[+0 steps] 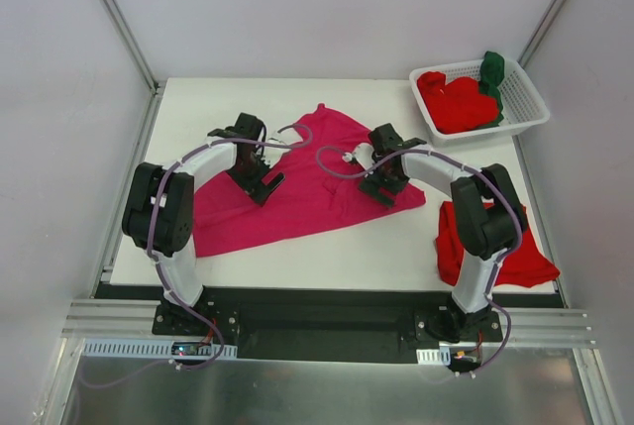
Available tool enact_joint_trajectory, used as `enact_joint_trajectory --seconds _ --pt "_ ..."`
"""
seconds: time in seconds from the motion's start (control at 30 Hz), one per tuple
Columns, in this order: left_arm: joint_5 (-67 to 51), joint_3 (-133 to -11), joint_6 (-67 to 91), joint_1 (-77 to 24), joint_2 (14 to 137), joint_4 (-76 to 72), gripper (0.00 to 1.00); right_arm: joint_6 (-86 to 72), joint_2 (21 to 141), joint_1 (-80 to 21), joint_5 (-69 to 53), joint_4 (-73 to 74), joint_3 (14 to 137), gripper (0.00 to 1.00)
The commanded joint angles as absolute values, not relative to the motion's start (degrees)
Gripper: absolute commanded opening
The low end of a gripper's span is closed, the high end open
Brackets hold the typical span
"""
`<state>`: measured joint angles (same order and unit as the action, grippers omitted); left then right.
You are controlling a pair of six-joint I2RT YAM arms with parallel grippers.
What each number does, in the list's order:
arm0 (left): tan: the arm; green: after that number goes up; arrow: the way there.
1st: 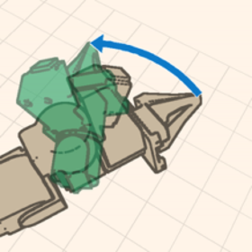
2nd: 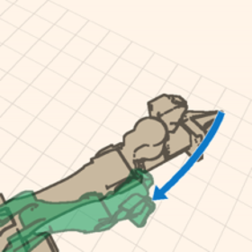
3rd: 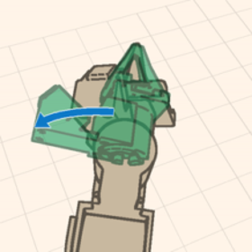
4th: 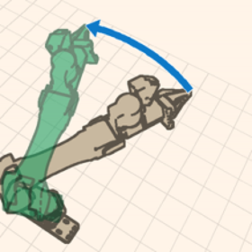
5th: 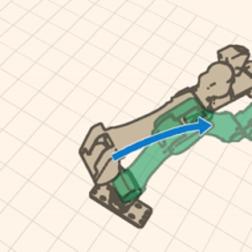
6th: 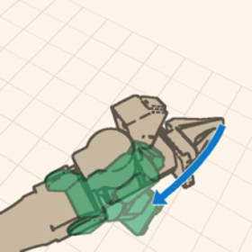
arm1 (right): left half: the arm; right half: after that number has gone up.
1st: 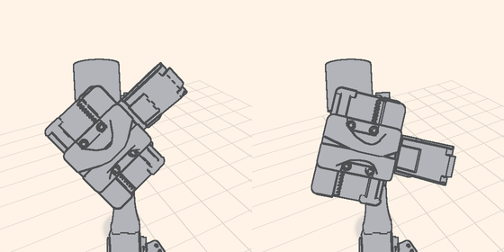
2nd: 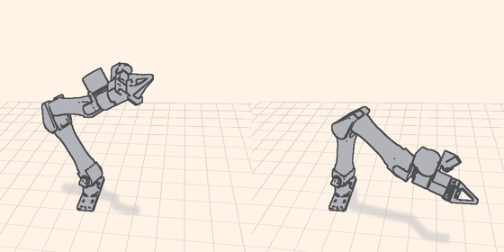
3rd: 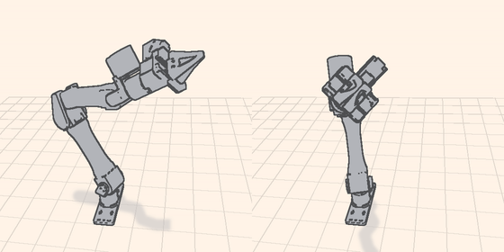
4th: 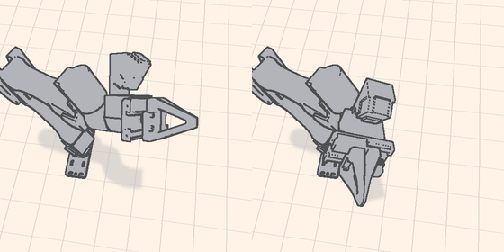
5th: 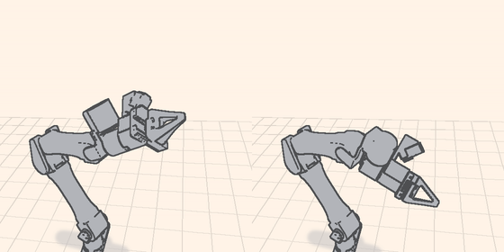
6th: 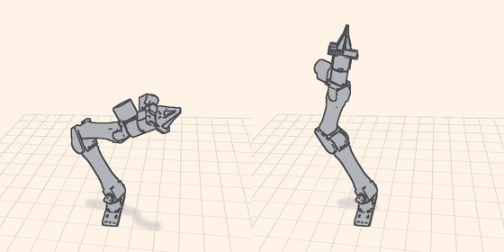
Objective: Fold and stack the t-shirts
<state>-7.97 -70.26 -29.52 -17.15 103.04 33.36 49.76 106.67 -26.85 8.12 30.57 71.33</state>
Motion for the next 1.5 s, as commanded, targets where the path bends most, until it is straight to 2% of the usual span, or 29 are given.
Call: enact_joint_trajectory --seconds 0.0,0.5,0.67,0.87,1.27,1.47 --pt "-9.8 -69.6 -28.7 -16.8 98.7 35.5 0.99 48.3 105.3 -27.4 10.0 35.2 72.2 0.96" --pt "-4.4 -54.9 -35.9 -15.6 88.7 36.2 0.99 46.8 100.4 -28.2 9.4 42.0 70.6 0.96" --pt "0.5 -52.7 -37.9 -9.6 89.3 34.2 0.99 46.2 99.1 -28.8 8.4 43.0 70.6 0.96" --pt "6.1 -48.9 -42.9 -7.6 89.5 28.1 0.99 45.2 98.2 -29.4 7.6 44.2 70.7 0.96" --pt "9.3 -53.6 -44.6 -3.8 90.5 25.6 0.99 43.4 96.6 -30.6 7.6 44.2 68.6 0.96" --pt "7.3 -57.3 -44.6 -3.4 89.2 28.0 0.99 42.5 96.7 -31.0 7.7 44.2 68.6 0.96"
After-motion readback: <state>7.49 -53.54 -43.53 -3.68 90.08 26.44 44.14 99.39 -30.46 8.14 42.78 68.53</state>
